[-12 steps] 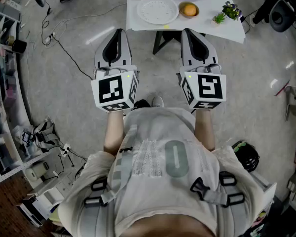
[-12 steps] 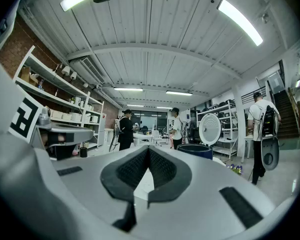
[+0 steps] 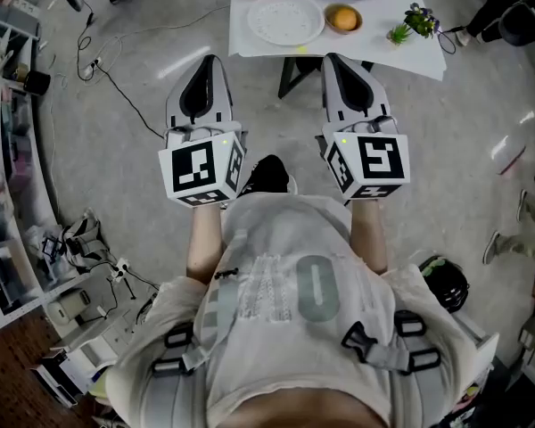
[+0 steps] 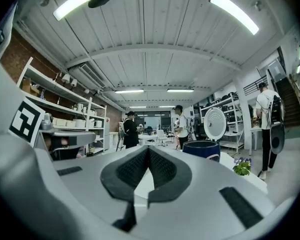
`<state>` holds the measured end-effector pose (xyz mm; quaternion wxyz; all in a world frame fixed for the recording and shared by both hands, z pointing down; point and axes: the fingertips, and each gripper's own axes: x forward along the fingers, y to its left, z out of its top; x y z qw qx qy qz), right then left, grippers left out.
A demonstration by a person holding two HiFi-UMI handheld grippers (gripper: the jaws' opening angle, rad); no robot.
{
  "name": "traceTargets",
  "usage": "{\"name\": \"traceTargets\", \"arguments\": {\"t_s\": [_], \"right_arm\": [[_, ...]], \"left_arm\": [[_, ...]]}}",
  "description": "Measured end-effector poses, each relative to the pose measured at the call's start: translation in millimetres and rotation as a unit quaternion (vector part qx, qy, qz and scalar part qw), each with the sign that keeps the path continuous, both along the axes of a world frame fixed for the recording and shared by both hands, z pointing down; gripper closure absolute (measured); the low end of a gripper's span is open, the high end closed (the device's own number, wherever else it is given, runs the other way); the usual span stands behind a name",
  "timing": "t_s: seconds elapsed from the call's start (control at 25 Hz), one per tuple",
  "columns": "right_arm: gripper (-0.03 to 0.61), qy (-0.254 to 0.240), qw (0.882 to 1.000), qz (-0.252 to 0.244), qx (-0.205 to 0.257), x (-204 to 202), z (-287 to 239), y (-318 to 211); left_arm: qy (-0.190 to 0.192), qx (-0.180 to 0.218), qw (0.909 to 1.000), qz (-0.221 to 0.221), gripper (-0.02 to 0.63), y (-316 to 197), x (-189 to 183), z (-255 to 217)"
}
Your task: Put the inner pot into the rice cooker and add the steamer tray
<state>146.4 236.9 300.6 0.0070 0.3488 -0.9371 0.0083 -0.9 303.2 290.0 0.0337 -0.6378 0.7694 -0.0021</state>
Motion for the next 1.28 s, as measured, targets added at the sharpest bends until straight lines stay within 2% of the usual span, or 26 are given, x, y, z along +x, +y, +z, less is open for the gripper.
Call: {"name": "traceTargets", "arguments": {"t_s": [0.32, 0.52, 0.72, 0.96, 1.28], "right_arm": [[0.571, -0.011, 1.000, 0.000, -0.003, 5.8, 1.1, -7.6], [0.571, -0.002, 0.999, 0.019, 0.027, 15.0, -12.8, -24.8], [0.571, -0.024, 0.998, 0.029, 0.044, 11.0, -27.7, -42.6], [0.571, -0.016, 0.996, 0.047, 0.077, 2.2, -45.8, -68.9], [0.571, -0.017, 0.995, 0.050, 0.087, -48.6, -54.3, -137.8]], "left_arm": [[0.014, 0.010, 0.9998, -0.006, 0.592, -10.8, -12.0, -3.5], [0.014, 0.034, 0.9992, 0.014, 0.592, -37.0, -11.2, -21.5], [0.004, 0.056, 0.9980, 0.029, 0.592, -56.3, -16.4, -37.5], [0.028, 0.083, 0.9954, 0.040, 0.592, -83.8, -34.0, -50.5], [0.050, 0.080, 0.9943, 0.049, 0.592, -154.8, -87.5, -44.6]]}}
